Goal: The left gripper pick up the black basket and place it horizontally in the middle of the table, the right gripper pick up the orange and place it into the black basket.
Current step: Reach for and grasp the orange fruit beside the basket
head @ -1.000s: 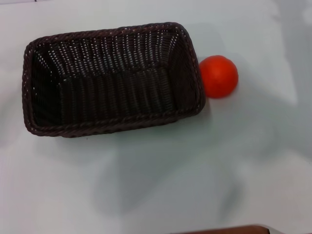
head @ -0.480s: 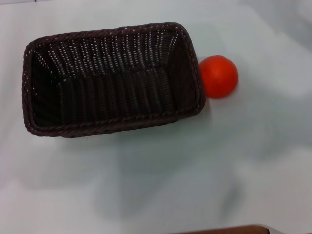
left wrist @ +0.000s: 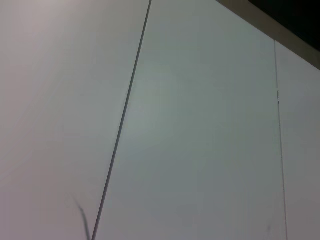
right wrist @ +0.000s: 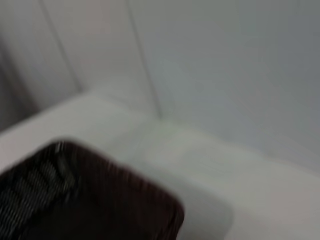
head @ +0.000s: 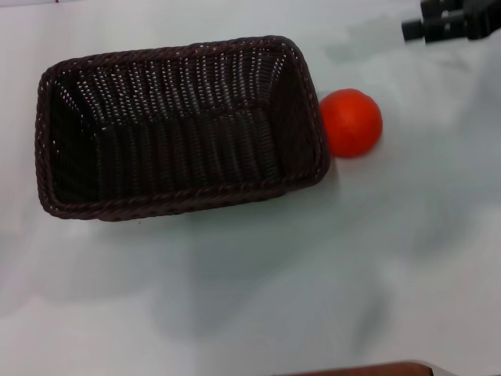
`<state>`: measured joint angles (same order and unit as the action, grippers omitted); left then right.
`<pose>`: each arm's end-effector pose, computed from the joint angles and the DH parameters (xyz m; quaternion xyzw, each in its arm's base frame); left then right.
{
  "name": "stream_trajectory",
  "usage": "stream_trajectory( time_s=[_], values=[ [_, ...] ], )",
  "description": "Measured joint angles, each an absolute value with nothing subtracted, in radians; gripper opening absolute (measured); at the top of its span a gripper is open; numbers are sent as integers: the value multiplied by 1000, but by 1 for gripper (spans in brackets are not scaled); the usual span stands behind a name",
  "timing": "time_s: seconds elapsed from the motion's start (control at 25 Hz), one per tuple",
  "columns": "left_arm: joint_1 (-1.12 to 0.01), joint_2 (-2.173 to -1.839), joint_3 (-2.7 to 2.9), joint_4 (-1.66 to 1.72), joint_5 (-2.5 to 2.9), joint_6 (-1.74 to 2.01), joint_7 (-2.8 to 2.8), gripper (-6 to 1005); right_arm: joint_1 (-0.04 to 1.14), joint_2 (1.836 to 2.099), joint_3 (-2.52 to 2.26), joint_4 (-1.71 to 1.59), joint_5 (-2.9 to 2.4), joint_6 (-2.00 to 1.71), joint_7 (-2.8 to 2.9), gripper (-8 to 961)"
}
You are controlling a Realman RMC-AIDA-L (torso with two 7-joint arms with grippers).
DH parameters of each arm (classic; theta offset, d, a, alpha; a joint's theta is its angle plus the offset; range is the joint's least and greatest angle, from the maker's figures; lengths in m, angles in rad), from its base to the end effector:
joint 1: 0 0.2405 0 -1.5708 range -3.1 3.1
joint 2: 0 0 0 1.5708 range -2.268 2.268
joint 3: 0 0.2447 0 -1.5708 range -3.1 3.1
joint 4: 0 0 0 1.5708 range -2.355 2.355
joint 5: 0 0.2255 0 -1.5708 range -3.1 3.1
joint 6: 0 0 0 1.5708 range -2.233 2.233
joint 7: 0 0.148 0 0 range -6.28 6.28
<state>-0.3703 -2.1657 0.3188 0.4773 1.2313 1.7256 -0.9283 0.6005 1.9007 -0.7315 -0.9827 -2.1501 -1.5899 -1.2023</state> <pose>-0.2929 0.3000 0.0865 -0.6602 -0.1313 -0.5587 0.4845 0.2408 0.3902 0.1199 -0.3039 -0.9255 -0.1940 0.1161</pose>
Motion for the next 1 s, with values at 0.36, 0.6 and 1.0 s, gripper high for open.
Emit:
stream_trajectory(
  time_s=[0.36, 0.6, 1.0],
  values=[
    [-382, -2165, 314, 465, 1228, 1701, -950, 582, 698, 1921, -750, -952, -2403, -1661, -1173, 561],
    [-378, -2166, 309, 463, 1226, 1689, -994, 579, 729, 1957, -799, -890, -2462, -1577, -1172, 557],
    [-374, -2167, 316, 442, 1226, 1698, -994, 548, 766, 1981, -871, -762, -2470, -1391, -1181, 551]
  ],
)
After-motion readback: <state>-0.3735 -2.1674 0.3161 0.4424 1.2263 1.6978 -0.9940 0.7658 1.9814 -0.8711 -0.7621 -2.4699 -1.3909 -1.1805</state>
